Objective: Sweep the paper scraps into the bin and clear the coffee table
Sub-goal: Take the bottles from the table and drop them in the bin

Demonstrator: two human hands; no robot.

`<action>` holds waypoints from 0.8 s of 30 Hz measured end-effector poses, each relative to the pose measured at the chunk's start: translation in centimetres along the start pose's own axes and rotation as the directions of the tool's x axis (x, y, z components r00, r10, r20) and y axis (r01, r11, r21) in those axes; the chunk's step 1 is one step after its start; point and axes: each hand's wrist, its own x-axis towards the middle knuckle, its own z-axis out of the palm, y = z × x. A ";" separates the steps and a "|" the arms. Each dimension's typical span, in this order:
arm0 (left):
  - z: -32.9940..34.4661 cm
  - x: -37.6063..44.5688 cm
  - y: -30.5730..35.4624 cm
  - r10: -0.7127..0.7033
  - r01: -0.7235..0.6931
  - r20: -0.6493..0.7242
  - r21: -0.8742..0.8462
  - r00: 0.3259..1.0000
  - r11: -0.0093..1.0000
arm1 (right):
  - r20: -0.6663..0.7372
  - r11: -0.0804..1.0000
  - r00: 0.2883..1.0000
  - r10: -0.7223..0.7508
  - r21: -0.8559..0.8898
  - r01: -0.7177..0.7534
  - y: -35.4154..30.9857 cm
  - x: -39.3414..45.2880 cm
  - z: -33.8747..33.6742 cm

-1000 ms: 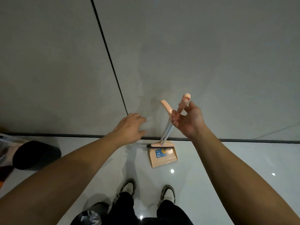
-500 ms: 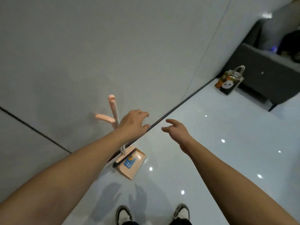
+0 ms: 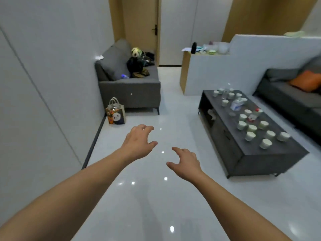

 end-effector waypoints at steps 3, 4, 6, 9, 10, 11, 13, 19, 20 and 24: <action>2.8 6.8 7.6 0.144 -0.142 0.034 -0.058 0.989 0.988 | -0.120 0.994 0.986 0.112 0.007 -0.112 6.0 2.0 -6.3; 3.8 8.6 9.8 0.193 -0.189 0.052 -0.067 0.980 0.980 | -0.148 0.989 0.977 0.150 0.024 -0.148 7.7 2.6 -8.0; 6.0 12.1 13.8 0.282 -0.276 0.081 -0.082 0.956 0.958 | -0.194 0.974 0.955 0.224 0.070 -0.214 10.8 3.6 -10.8; 9.3 17.1 18.8 0.400 -0.391 0.124 -0.091 0.908 0.916 | -0.245 0.944 0.913 0.327 0.136 -0.302 15.1 5.5 -13.6; 10.4 18.7 20.2 0.439 -0.428 0.139 -0.101 0.888 0.898 | -0.260 0.932 0.896 0.359 0.151 -0.330 16.4 6.3 -14.2; 11.5 20.5 21.6 0.474 -0.461 0.153 -0.112 0.867 0.880 | -0.269 0.918 0.879 0.393 0.163 -0.361 17.7 7.1 -14.9; 13.7 24.2 24.1 0.537 -0.521 0.171 -0.129 0.826 0.844 | -0.280 0.891 0.847 0.453 0.178 -0.418 20.0 9.3 -16.2; 18.8 35.9 29.1 0.635 -0.605 0.256 -0.194 0.729 0.773 | -0.306 0.802 0.742 0.597 0.212 -0.559 25.1 18.0 -20.8; 19.6 37.8 29.5 0.642 -0.612 0.270 -0.197 0.717 0.766 | -0.306 0.790 0.728 0.613 0.220 -0.573 25.6 19.4 -21.3; 22.1 45.6 30.9 0.651 -0.618 0.293 -0.207 0.701 0.759 | -0.294 0.741 0.681 0.671 0.259 -0.619 28.0 25.2 -22.8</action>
